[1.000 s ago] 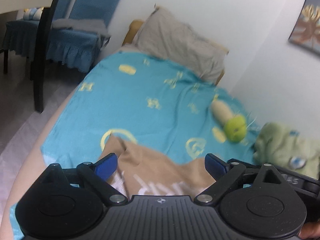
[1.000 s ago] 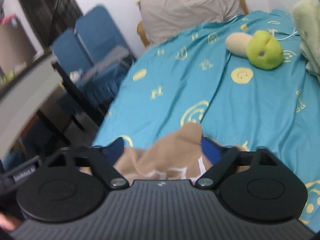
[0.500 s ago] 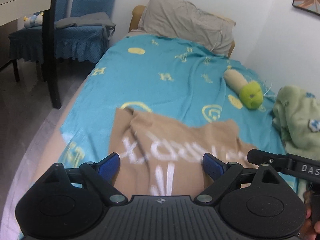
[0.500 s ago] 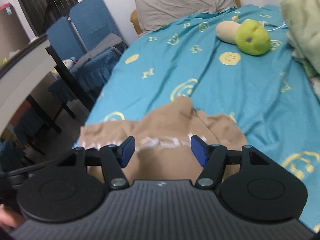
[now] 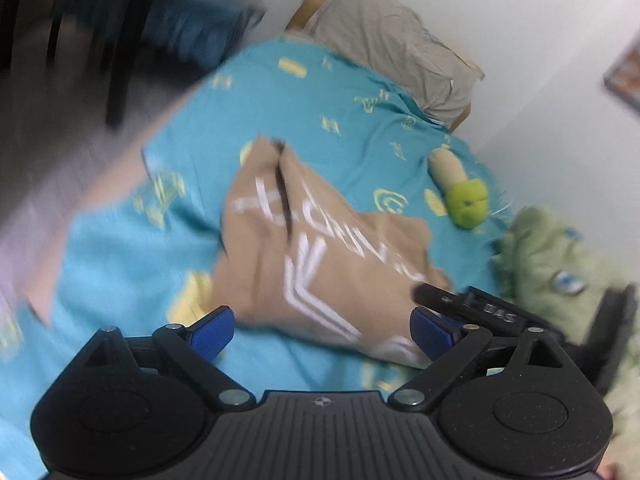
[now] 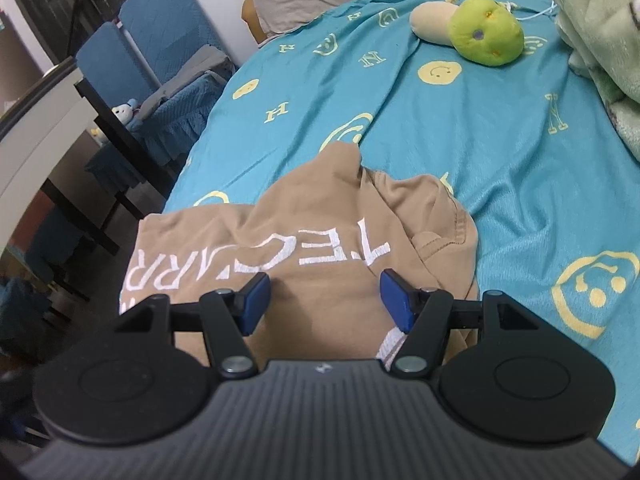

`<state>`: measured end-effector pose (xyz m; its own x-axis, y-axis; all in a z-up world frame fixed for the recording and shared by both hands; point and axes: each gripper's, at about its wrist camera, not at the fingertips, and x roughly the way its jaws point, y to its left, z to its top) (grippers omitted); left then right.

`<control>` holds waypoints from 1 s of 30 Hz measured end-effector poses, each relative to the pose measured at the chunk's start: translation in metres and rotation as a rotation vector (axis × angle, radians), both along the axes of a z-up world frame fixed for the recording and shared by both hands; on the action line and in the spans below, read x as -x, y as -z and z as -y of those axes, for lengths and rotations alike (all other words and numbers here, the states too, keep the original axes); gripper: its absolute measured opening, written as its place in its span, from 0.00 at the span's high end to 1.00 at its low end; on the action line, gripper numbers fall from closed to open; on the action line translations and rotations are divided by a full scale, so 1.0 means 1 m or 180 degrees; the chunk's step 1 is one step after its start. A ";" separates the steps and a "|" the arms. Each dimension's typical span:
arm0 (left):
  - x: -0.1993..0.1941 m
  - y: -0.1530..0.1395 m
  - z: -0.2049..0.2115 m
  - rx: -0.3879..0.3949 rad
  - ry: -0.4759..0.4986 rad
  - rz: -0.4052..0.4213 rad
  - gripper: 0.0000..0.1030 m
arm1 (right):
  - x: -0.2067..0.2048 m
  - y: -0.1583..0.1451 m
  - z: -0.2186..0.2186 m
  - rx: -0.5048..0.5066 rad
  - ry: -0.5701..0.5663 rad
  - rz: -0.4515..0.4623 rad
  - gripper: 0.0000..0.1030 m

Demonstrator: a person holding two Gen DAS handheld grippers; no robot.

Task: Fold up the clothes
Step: 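Open both grippers and release the shirt with printed text facing up, then grasp the folded shirt with both grippers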

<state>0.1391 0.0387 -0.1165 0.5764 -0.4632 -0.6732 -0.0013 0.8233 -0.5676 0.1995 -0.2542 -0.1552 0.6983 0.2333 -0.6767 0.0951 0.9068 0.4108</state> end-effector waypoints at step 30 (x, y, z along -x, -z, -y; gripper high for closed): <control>-0.052 0.068 -0.023 0.1054 -0.0881 -0.0131 0.62 | 0.020 -0.018 0.020 -0.0822 0.0433 -0.0041 0.25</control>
